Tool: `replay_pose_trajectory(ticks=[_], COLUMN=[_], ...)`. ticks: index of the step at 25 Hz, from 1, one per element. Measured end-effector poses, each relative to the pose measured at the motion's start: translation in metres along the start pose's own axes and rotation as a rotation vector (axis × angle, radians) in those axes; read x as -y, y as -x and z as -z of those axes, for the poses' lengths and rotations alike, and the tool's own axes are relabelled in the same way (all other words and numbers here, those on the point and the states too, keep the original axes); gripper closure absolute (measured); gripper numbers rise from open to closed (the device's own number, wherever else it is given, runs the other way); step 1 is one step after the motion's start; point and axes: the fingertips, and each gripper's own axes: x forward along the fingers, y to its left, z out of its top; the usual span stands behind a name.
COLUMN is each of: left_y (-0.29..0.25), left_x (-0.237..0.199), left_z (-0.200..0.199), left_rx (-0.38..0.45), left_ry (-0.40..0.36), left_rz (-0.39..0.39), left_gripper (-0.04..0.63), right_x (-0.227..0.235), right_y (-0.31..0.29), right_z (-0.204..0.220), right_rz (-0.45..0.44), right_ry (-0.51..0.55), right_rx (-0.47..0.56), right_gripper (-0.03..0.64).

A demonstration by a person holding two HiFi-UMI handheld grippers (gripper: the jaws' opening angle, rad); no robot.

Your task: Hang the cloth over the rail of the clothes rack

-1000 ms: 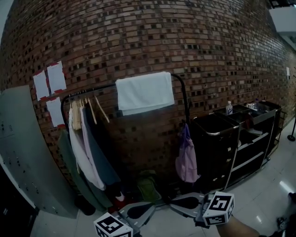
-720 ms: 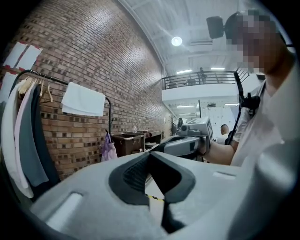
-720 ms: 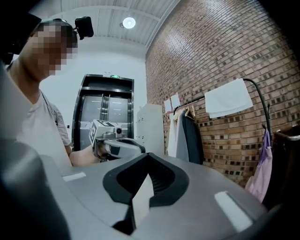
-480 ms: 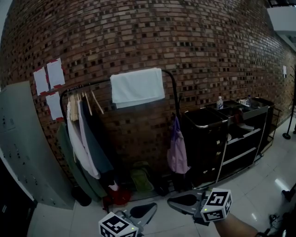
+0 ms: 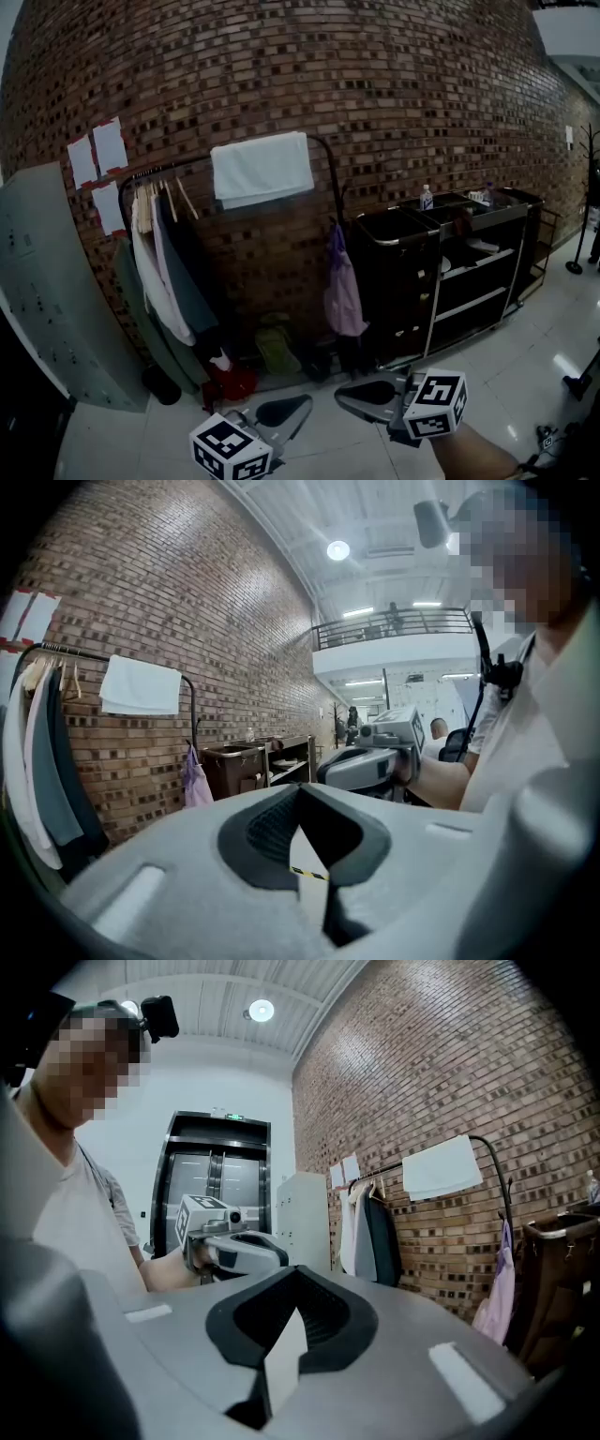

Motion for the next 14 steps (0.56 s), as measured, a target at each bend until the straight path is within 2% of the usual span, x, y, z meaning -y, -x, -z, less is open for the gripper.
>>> replay_pose_trajectory(ticks=[14], left_y=[0.0], left_x=[0.028], left_z=[0.001], left_rx=[-0.002], left_ry=[-0.004], left_rz=[-0.013], left_gripper=[0.594], right_x=[-0.018], right_y=[0.025], right_z=[0.004], right_rz=[-0.003], right_ry=[0.016], right_rx=[0.005], right_gripper=[0.615])
